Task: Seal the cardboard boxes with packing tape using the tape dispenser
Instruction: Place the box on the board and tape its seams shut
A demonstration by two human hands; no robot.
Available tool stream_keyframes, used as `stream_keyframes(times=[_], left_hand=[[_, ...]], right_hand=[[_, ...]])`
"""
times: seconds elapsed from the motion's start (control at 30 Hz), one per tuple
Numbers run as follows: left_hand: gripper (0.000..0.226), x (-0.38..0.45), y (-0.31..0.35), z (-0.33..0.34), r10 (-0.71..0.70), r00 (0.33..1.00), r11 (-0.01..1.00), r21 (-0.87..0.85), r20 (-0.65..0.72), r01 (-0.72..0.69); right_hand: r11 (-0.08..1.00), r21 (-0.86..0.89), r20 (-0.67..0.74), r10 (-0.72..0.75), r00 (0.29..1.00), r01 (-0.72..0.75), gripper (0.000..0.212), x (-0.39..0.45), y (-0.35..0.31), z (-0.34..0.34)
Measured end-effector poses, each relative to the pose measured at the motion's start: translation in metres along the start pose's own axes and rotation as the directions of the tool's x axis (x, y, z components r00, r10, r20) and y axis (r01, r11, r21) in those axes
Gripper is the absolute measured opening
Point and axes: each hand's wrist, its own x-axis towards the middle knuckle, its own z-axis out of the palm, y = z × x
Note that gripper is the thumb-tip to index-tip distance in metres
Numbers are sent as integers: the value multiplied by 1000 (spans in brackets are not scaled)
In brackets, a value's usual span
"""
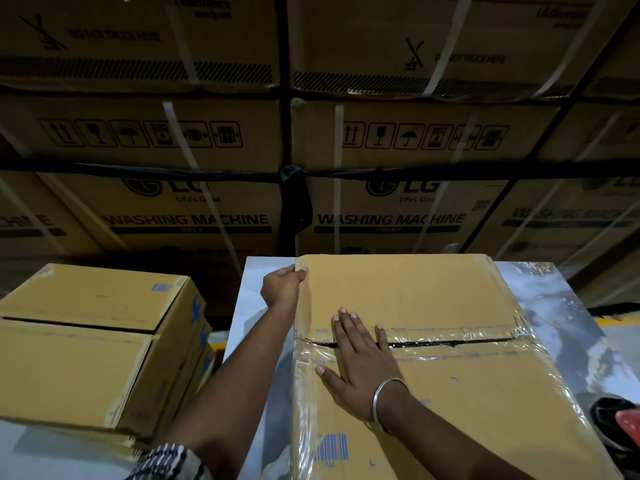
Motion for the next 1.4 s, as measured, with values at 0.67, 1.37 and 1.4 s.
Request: stream_keyframes(times=[0.67,1.37,1.4], left_hand=[[73,21,12,-4,397,746,432,609,534,-666],[40,-65,-44,-135,410,847,456,728,338,-511],[33,-74,-50,-142,413,846,451,732,336,-511]], right_hand=[[988,130,-302,124,945,-88,60,-18,15,3],[962,-163,-179,-248,952,220,64,-19,90,-35],[953,-196,-170,-266,949,232,58,-19,93,-37]])
